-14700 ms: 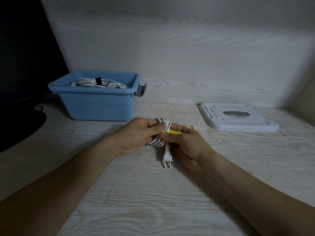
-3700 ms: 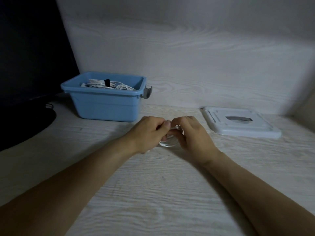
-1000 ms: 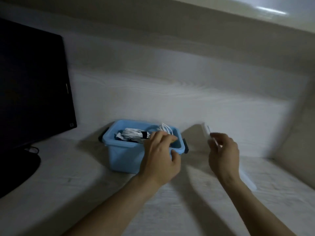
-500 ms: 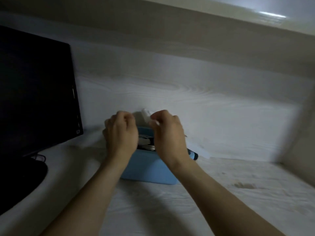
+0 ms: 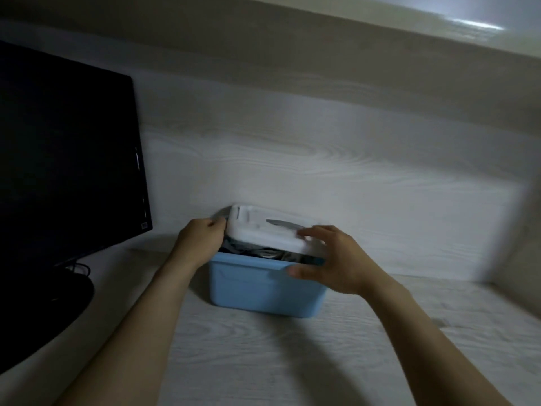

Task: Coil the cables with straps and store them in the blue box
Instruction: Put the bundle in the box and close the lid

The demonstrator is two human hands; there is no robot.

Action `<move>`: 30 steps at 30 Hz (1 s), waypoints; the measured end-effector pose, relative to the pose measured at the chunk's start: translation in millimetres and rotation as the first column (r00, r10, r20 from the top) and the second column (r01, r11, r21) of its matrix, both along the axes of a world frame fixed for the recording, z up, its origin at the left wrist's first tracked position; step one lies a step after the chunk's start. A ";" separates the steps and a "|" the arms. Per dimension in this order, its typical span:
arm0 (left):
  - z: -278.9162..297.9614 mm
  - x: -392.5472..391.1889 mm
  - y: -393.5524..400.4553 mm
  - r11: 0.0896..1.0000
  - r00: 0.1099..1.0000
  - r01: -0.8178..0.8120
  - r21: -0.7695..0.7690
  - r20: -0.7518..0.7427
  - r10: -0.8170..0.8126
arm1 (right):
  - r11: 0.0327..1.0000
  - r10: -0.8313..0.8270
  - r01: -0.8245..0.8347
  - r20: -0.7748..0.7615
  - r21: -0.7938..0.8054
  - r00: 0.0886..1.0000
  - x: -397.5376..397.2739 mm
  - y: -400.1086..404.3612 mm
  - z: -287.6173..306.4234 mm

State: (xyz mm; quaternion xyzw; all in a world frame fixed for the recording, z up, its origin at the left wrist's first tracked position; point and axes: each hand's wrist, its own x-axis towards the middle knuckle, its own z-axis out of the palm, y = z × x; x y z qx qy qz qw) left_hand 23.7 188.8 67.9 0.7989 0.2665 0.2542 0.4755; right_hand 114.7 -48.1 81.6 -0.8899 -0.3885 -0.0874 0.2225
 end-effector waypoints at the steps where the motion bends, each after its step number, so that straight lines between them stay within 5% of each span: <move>1: 1.4 0.5 -2.5 0.999 1.000 0.007 -0.049 0.008 -0.006 | 1.000 0.007 -0.007 -0.016 0.018 1.000 1.1 -4.2 -1.9; 6: 8.5 -5.1 1.5 0.897 0.980 0.110 -0.427 0.196 -0.027 | 0.997 0.060 -0.065 0.105 0.040 0.993 -0.6 2.5 -1.8; 11: 5.4 -7.5 2.5 0.992 0.997 -0.077 -0.104 -0.007 0.077 | 0.997 0.072 -0.068 0.169 -0.028 0.983 -3.4 4.5 -4.7; 17: 7.6 -7.8 3.4 0.961 0.999 -0.041 -0.274 -0.011 0.040 | 0.995 0.062 -0.065 0.043 0.074 0.997 4.1 -7.6 -18.6; 24: -1.8 -4.5 9.7 0.938 1.000 -0.002 -0.346 -0.028 -0.008 | 0.994 -0.027 -0.006 0.291 0.113 0.956 5.5 -15.0 -20.5; 30: -1.0 -4.7 8.6 0.942 0.999 0.013 -0.335 -0.030 -0.025 | 0.977 -0.118 0.079 0.192 0.199 0.974 -5.2 -12.8 -25.9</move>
